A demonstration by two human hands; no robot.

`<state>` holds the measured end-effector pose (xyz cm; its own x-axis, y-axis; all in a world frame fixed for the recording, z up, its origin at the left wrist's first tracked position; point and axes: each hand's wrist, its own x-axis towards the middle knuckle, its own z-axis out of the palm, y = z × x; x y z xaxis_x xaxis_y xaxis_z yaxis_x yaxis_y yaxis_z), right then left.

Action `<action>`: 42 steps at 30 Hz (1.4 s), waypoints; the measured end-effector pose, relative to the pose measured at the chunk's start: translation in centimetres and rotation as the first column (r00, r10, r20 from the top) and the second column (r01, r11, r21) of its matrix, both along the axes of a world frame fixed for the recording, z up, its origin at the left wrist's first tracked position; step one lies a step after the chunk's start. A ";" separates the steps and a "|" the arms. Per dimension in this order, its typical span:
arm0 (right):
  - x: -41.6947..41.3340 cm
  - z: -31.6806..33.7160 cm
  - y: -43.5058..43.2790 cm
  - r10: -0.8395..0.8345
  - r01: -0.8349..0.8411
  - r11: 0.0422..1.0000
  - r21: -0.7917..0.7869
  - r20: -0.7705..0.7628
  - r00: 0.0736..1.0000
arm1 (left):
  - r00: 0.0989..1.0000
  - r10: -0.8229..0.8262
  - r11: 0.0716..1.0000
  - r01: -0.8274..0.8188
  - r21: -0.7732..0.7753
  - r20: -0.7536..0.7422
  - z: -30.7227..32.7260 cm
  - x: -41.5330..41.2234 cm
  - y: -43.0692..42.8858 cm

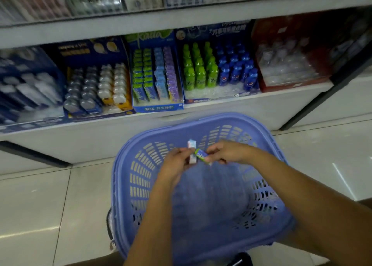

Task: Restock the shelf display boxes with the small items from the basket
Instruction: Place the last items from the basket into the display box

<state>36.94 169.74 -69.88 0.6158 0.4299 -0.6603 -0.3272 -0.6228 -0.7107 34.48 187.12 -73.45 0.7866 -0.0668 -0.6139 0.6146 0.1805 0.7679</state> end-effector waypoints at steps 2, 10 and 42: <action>0.3 2.9 0.9 -0.039 0.038 0.999 0.013 0.139 0.989 | 0.989 0.069 0.996 -0.075 0.039 0.128 3.1 0.7 0.7; 1.7 12.8 4.5 -0.311 0.148 0.924 0.353 0.470 0.826 | 0.849 0.278 0.956 -0.292 -0.039 0.449 11.7 0.1 3.7; 8.7 12.2 13.0 0.225 0.120 0.940 -0.320 0.844 0.487 | 0.794 0.501 0.865 -0.440 -0.243 0.345 10.9 0.3 9.5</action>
